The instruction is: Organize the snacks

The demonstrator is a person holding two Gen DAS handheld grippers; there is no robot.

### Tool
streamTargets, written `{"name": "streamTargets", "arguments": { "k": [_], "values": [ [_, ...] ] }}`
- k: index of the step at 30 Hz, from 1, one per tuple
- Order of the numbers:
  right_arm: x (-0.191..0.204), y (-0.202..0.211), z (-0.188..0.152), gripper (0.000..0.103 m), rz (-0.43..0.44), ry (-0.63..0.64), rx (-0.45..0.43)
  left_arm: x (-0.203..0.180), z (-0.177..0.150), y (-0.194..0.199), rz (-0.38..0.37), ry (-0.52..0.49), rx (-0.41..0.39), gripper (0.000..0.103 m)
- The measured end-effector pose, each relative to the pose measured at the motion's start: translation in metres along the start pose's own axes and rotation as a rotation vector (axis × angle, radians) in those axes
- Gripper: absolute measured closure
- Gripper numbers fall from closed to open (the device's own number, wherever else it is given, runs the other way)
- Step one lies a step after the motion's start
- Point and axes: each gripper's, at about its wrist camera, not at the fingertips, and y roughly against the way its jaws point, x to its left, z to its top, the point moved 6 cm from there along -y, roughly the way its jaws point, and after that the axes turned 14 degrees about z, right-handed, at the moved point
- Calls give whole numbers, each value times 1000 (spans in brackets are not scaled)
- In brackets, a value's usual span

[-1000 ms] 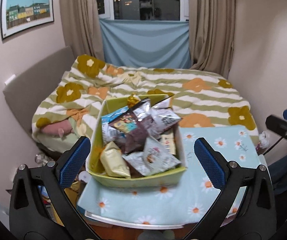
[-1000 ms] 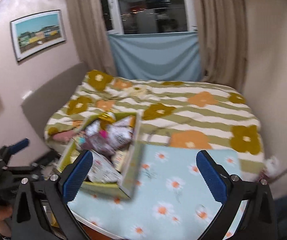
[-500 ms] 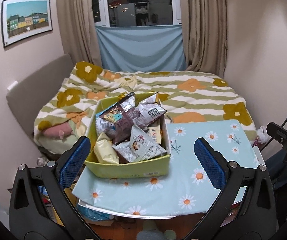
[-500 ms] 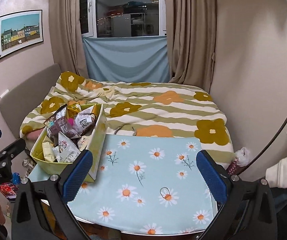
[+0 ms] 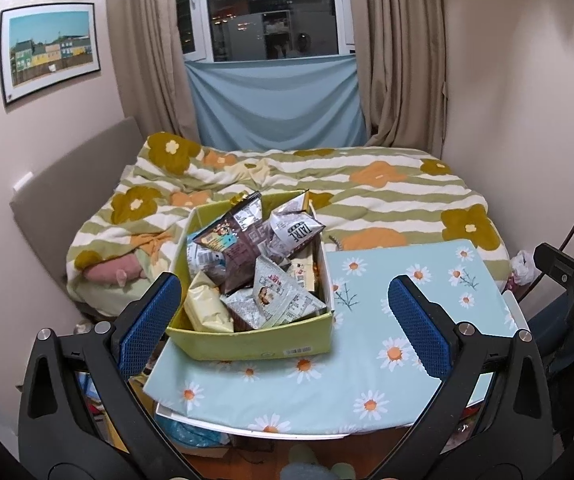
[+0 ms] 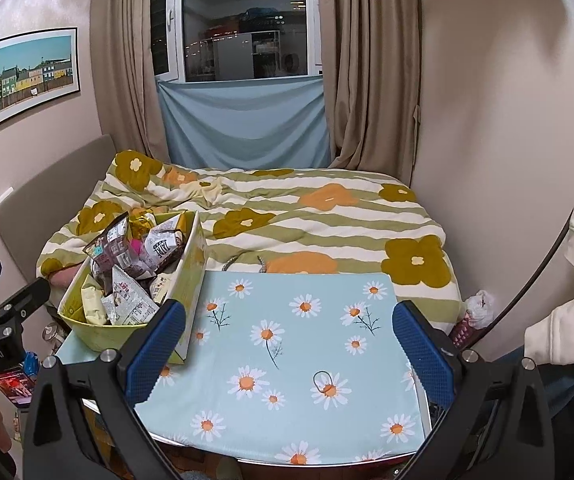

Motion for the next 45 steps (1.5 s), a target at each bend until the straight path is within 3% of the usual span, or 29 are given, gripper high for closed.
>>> {"name": "streamTargets", "arguments": {
  "k": [45],
  "values": [
    [-11, -14, -1, 0, -36, -35, 39, -6, -1, -12, -18, -6, 15, 0]
  ]
}}
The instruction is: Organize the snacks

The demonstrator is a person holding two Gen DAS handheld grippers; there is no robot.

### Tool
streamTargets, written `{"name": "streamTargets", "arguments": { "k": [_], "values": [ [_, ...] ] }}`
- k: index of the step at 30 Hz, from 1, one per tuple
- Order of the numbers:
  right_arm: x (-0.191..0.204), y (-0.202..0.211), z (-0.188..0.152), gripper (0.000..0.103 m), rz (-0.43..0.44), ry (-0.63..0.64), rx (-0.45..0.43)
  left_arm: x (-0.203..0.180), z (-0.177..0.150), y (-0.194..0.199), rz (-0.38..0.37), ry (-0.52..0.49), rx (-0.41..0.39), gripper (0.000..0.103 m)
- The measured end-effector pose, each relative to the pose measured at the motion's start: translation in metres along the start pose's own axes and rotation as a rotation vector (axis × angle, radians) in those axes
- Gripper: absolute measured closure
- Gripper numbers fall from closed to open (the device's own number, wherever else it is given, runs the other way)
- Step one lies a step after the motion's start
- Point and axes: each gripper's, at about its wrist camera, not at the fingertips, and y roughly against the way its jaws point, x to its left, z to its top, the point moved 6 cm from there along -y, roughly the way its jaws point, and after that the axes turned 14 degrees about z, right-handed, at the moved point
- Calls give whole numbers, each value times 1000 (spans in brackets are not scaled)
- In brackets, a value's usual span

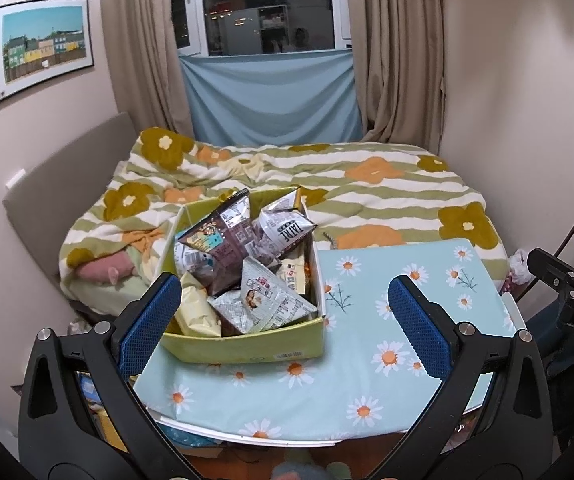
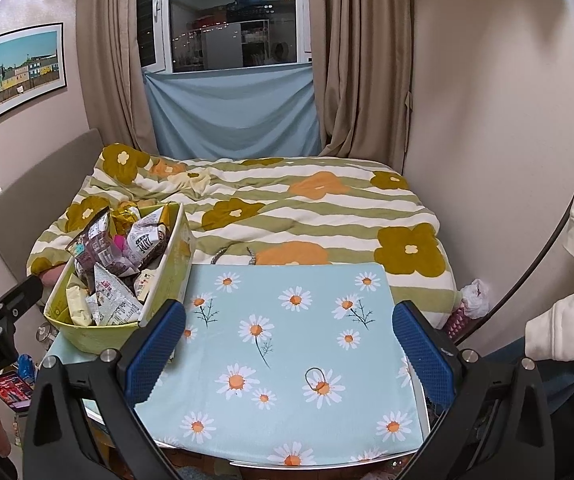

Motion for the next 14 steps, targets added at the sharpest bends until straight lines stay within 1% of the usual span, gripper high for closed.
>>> {"name": "streamTargets", "arguments": {
  "k": [4, 6, 8, 14],
  "values": [
    [2, -1, 2, 0, 1, 3, -7, 3, 1, 0, 17, 3, -1, 0],
    [4, -2, 3, 0, 2, 4, -11, 3, 2, 0, -2, 6, -7, 0],
    [7, -1, 3, 0, 1, 6, -19, 4, 4, 3, -6, 8, -20, 0],
    [11, 1, 1, 0, -2, 2, -29, 6, 6, 7, 26, -7, -53, 0]
  ]
}}
